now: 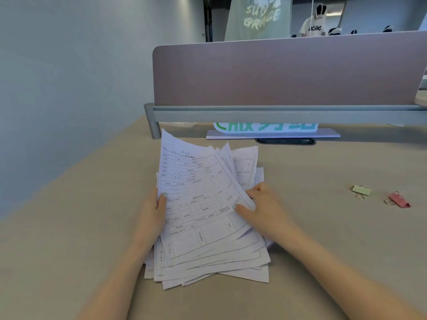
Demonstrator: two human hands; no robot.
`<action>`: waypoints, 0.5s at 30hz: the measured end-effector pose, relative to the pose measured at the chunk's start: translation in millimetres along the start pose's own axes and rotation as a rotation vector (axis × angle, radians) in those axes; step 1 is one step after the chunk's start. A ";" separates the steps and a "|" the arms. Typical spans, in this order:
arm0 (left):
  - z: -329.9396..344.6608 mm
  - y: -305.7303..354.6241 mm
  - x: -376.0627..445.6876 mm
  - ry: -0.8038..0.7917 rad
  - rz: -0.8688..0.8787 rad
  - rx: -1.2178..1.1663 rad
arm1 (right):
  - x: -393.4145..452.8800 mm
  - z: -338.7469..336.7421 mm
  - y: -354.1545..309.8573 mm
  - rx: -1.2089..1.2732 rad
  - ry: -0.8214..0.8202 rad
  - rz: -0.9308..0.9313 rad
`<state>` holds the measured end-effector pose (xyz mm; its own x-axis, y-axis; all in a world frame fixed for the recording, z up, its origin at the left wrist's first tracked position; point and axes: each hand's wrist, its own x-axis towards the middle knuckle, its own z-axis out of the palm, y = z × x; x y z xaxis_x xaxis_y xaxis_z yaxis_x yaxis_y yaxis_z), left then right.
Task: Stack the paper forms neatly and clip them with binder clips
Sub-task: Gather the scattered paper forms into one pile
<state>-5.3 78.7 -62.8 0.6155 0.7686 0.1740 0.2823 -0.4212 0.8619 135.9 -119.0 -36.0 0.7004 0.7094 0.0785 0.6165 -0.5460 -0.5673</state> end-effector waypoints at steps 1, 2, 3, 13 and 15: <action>1.0 -0.8 0.4 0.004 -0.005 -0.009 | 1.4 -3.4 0.2 0.069 -0.045 0.034; 2.0 -0.8 0.8 -0.001 0.001 -0.009 | 3.3 -7.9 1.5 0.185 -0.105 0.082; 2.1 0.6 0.6 -0.017 0.014 0.002 | 6.3 -12.2 3.1 0.322 -0.164 0.138; 14.9 5.3 -7.3 -0.047 0.042 0.061 | 28.3 -21.5 32.2 0.722 -0.336 0.335; 13.7 6.3 -5.5 0.003 0.040 0.066 | 25.9 -15.3 29.5 0.644 -0.283 0.268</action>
<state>3.2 65.2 -64.8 0.6249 0.7523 0.2089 0.3061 -0.4822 0.8208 177.7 -123.5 -38.1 0.6245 0.7237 -0.2937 0.0453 -0.4089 -0.9114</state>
